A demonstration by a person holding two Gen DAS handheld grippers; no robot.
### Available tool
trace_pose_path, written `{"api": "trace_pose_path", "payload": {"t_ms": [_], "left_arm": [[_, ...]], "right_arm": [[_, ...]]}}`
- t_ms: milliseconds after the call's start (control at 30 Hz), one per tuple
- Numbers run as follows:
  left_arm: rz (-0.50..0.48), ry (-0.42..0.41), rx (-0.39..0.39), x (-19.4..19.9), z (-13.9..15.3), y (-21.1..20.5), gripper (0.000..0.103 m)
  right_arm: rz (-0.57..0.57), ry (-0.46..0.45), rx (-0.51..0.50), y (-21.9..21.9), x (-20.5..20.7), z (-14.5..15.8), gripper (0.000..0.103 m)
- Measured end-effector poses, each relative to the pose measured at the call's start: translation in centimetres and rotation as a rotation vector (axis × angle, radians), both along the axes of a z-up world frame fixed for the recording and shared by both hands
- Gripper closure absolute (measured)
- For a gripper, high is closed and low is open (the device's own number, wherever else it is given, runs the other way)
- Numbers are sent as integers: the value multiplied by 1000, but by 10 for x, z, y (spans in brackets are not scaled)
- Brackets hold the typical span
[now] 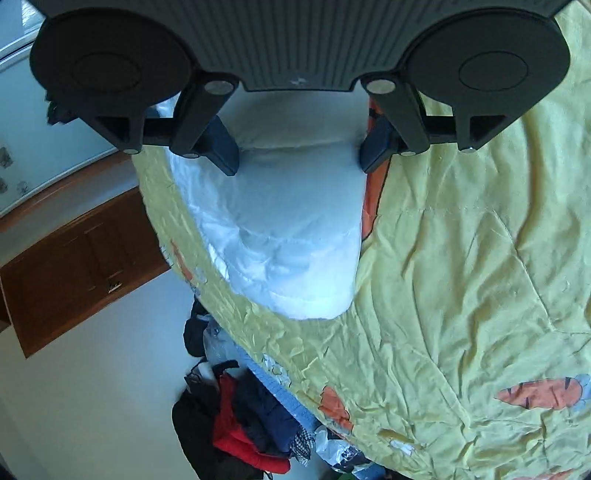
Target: Fold small clothes
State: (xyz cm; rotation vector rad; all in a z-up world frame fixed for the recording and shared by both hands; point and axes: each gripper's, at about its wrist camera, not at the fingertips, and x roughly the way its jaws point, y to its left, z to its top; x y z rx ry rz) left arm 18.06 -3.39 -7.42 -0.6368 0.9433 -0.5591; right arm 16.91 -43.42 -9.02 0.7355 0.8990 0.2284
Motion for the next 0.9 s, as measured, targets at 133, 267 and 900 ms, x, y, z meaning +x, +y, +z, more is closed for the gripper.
{"api": "trace_pose_path", "payload": {"t_ms": [133, 267, 900], "left_arm": [[8, 64, -66, 6, -12, 3, 30], [-16, 0, 3, 2, 1, -3, 45], [310, -233, 250, -20, 33, 78, 33]], "right_arm": [[62, -14, 88, 15, 10, -8, 9], [99, -35, 92, 35, 17, -13, 45], [157, -65, 191, 101, 75, -11, 34]]}}
